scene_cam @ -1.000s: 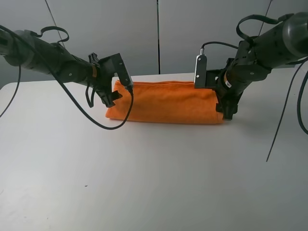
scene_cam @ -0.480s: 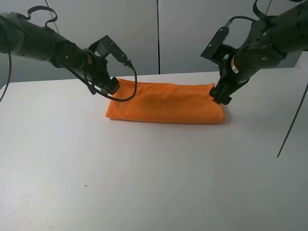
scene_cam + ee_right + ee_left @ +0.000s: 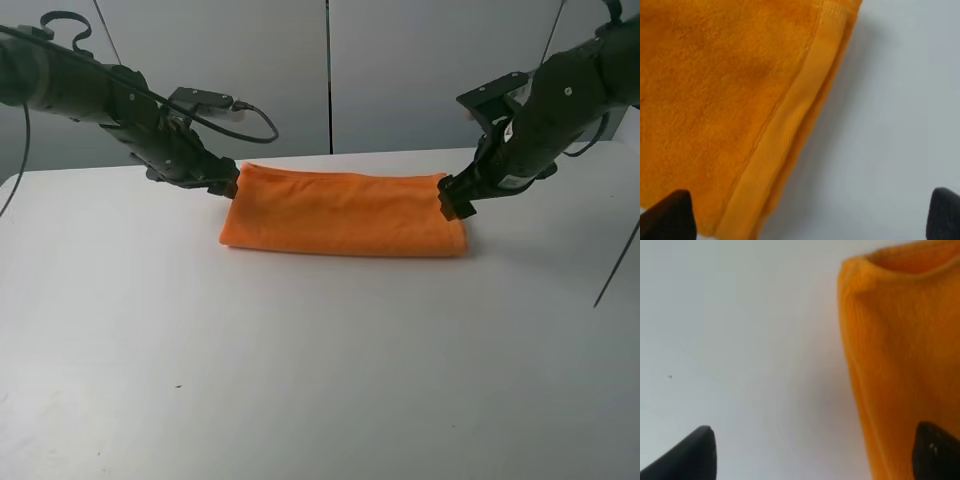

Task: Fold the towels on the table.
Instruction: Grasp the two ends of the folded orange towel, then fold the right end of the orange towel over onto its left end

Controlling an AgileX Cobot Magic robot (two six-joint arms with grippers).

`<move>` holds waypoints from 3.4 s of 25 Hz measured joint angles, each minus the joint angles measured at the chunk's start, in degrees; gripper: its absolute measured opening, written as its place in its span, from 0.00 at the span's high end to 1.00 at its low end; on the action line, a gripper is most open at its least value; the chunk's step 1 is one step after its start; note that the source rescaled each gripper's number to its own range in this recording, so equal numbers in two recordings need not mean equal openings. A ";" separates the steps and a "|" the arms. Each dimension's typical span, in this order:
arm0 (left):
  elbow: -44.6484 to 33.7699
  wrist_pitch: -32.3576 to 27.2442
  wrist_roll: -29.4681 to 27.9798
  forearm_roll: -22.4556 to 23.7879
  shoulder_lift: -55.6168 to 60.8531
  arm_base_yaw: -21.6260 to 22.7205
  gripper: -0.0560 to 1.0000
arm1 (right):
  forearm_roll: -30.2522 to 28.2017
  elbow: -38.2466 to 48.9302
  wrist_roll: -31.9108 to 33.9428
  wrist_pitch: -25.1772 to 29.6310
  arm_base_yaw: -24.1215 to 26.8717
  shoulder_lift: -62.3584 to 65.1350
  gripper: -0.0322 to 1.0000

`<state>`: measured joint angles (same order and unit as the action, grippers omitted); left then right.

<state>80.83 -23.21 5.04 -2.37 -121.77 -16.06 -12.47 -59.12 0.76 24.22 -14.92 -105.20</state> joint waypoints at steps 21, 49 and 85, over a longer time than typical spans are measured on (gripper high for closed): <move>5.61 -7.66 5.61 -10.49 -8.22 0.00 0.00 | 45.57 -11.59 -21.65 15.22 10.44 -9.92 0.00; 6.01 -9.69 5.61 -11.13 -8.22 0.00 0.00 | 51.49 -12.62 -25.60 14.48 11.56 -16.66 0.00; 6.05 -11.00 6.07 -11.46 -8.22 0.00 0.00 | 66.91 -15.98 -33.17 14.76 9.02 -20.54 0.00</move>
<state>86.88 -34.21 11.11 -13.83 -129.99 -16.06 54.44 -75.10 -32.40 38.98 -5.91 -125.74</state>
